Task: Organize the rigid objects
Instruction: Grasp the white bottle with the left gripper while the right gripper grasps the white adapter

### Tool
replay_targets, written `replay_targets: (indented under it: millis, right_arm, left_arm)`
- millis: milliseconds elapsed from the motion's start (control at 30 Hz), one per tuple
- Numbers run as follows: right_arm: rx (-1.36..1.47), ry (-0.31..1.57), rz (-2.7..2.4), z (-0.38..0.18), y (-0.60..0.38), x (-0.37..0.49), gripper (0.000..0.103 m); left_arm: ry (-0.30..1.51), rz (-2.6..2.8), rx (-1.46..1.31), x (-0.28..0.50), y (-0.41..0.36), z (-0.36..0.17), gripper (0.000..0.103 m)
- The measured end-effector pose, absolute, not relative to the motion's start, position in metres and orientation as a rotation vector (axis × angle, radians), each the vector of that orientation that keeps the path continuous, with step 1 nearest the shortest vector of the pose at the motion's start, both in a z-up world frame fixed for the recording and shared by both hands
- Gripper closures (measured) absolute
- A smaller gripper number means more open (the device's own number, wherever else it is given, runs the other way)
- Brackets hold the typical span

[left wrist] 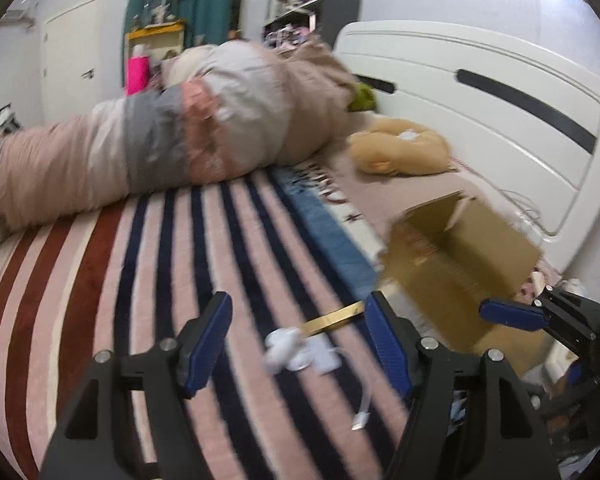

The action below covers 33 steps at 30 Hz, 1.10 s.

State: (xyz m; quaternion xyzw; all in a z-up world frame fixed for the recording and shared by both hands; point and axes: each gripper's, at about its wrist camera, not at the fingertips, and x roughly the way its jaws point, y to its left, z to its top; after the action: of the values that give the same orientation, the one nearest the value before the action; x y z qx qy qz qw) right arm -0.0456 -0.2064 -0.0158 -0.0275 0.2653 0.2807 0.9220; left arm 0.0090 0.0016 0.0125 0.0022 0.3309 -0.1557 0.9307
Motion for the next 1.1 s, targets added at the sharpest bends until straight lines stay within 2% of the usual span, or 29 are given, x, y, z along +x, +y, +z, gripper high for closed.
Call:
replay_targets:
  millis: [233,433,567,633,800,867,900,967,1100]
  right_arm:
    - [-0.076,0.724,0.621,-0.074,-0.143,-0.009,0.050]
    - [-0.108,0.834,0.489,-0.130,-0.128,0.026,0.049]
    - [-0.138,0.873,0.410,-0.157,-0.129,0.045,0.039]
    - [-0.129,0.887,0.399,-0.164,-0.132,0.054,0.039]
    - [-0.077,0.903,0.428,-0.176,-0.141,0.062,0.038]
    - [-0.084,0.885,0.440,-0.178,-0.140,0.063,0.039]
    - [-0.096,0.883,0.444,-0.178,-0.139,0.062,0.043]
    - [-0.096,0.881,0.459,-0.179,-0.139,0.059,0.059]
    - [-0.085,0.865,0.463,-0.176,-0.140,0.058,0.062]
  left_arm:
    - [0.788,-0.316,-0.021,0.038,0.039,-0.057,0.037]
    - [0.882,-0.385,-0.028,0.070,0.033,-0.107,0.037]
    - [0.916,-0.458,-0.045,0.087,0.024,-0.128,0.037]
    - [0.926,-0.487,-0.058,0.094,0.019,-0.134,0.038]
    - [0.956,-0.579,-0.091,0.105,0.004,-0.148,0.066]
    - [0.954,-0.592,-0.097,0.106,0.000,-0.149,0.071]
    - [0.951,-0.587,-0.097,0.105,0.000,-0.149,0.073]
    - [0.953,-0.578,-0.096,0.102,0.000,-0.146,0.076]
    - [0.943,-0.555,-0.095,0.092,0.008,-0.138,0.080]
